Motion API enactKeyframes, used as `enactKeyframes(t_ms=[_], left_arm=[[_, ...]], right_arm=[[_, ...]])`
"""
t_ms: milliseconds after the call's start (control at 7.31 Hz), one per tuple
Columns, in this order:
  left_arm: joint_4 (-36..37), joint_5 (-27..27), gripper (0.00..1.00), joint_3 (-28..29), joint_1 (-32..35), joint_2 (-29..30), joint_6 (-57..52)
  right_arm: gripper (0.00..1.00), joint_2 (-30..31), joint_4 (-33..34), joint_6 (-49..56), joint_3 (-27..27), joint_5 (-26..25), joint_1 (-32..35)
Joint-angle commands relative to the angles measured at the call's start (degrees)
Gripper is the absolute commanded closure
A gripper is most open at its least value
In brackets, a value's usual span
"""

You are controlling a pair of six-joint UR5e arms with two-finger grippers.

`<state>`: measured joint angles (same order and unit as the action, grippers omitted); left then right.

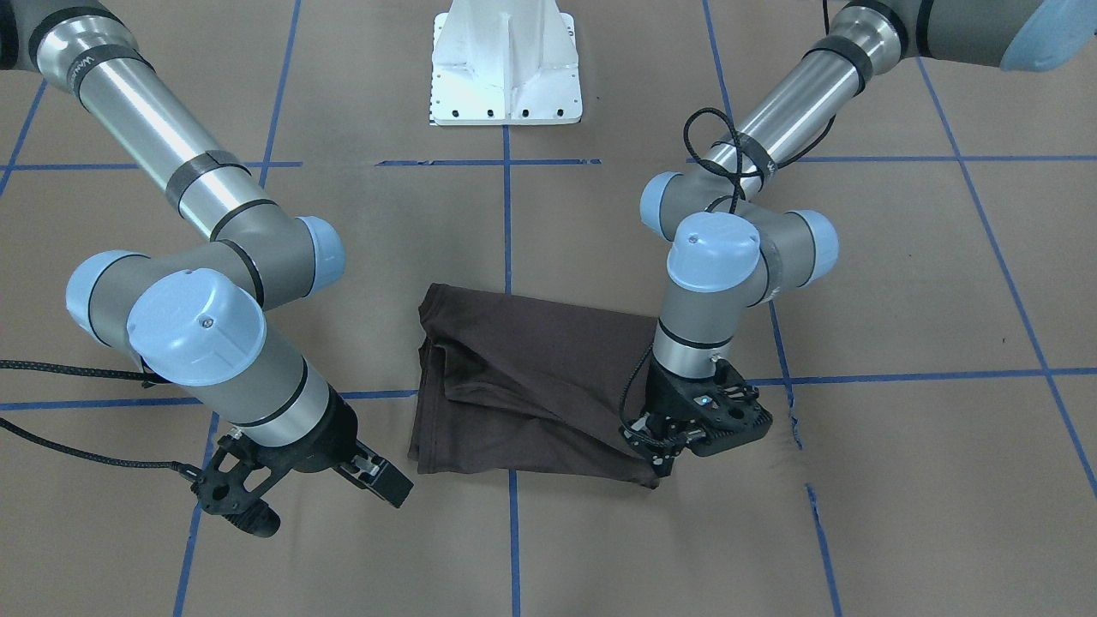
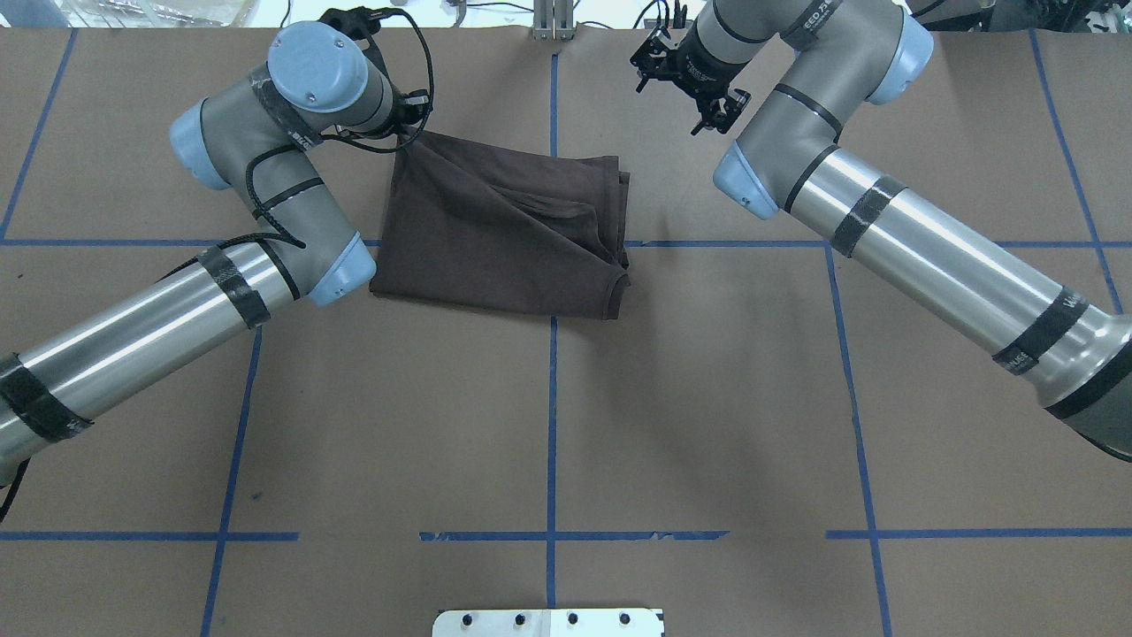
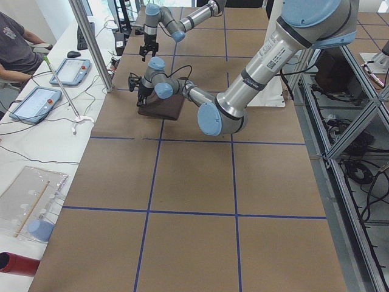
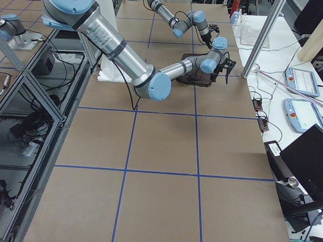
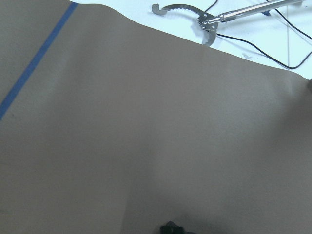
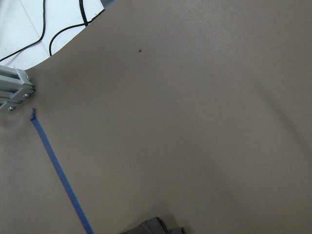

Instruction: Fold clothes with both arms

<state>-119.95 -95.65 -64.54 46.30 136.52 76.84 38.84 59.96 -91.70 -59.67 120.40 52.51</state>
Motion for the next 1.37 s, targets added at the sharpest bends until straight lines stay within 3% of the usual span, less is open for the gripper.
enactKeyframes(t_ms=[0,137,410,684,957,1231], left_arm=[[-0.3,0.0,0.41,0.4,0.2,-0.1,-0.3],[-0.3,0.6,0.0,0.4,0.2,0.1,-0.6],[-0.3,0.1,0.0,-0.3,0.2,0.9,-0.6],[0.2,-1.5,0.0,-3.6,0.2,0.2,-0.7],[0.4,-2.2,0.0,-4.8,0.3,0.1,-0.7],[0.6,-3.1,0.0,-6.6,0.4,-1.2,-0.7]], right_arm=[[0.0,0.2,0.0,0.0,0.0,0.3,0.4],[0.0,0.2,-0.1,0.2,-0.8,0.3,0.3],[0.0,4.6,0.0,9.0,-6.8,-1.0,-2.8],[0.0,2.8,0.1,12.7,-7.0,-9.7,-8.6],[0.01,1.6,0.1,22.8,-7.0,-11.7,-11.0],[0.17,1.8,0.1,29.3,-6.9,-12.1,-12.3]])
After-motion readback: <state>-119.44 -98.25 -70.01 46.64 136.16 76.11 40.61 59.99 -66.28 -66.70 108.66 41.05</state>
